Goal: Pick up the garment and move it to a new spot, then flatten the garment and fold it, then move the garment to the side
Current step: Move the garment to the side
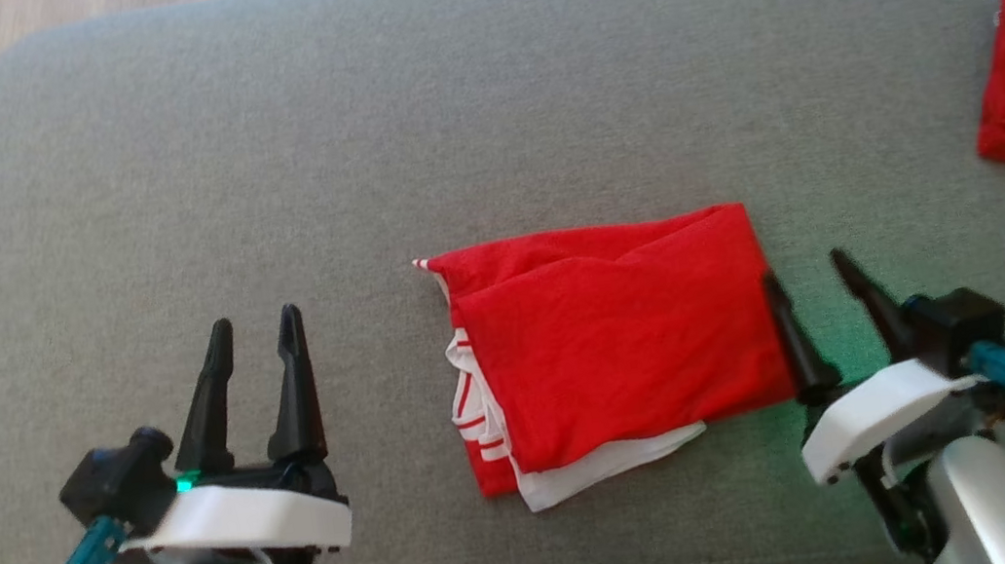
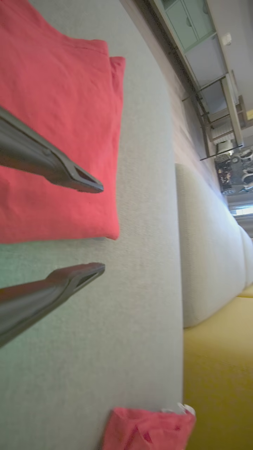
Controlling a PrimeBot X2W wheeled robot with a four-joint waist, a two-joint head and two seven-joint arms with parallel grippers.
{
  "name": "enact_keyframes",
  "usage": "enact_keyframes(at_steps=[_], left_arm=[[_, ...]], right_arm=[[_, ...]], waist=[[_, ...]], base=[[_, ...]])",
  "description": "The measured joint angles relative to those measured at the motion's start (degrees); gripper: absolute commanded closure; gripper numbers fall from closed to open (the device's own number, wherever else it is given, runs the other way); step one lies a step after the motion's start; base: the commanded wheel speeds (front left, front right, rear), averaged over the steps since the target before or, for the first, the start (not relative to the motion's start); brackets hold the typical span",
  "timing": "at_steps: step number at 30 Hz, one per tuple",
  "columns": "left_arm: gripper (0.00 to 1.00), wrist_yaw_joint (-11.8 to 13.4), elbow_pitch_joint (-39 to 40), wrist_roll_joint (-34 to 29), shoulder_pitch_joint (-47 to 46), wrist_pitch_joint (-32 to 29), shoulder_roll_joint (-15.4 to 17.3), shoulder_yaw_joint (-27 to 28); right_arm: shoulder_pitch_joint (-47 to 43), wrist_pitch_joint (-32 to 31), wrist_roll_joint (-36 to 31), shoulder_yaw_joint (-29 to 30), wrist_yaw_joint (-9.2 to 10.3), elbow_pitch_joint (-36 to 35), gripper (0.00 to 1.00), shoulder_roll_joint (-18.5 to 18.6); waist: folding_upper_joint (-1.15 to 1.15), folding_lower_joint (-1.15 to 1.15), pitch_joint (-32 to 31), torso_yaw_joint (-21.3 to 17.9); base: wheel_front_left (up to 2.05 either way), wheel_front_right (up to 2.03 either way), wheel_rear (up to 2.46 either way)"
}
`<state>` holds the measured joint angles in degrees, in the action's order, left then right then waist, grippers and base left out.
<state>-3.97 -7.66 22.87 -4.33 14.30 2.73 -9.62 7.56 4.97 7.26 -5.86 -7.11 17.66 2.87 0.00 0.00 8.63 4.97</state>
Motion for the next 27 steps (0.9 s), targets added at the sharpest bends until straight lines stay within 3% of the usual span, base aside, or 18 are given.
enact_keyframes(at_steps=[6,14,27], left_arm=[[0.00,0.01,-0.09,0.09,-1.64,0.00,-0.02,-0.68],[0.00,0.01,-0.30,0.52,-2.15,0.00,-0.02,-0.73],[0.00,0.03,-0.36,0.67,-2.15,0.00,-0.02,-0.71]], right_arm=[[1.11,-2.94,3.96,-2.24,0.00,5.36,0.00,-0.01],[5.33,-3.57,2.83,-2.16,0.00,12.56,0.00,0.00],[8.25,-1.99,2.85,-1.27,0.00,17.67,0.00,0.00]], waist=[[0.00,0.00,1.72,1.59],[0.00,0.00,2.68,3.45],[0.00,0.00,2.59,3.55]], base=[[0.00,0.00,0.00],[0.00,0.00,0.00],[0.00,0.00,0.00]])
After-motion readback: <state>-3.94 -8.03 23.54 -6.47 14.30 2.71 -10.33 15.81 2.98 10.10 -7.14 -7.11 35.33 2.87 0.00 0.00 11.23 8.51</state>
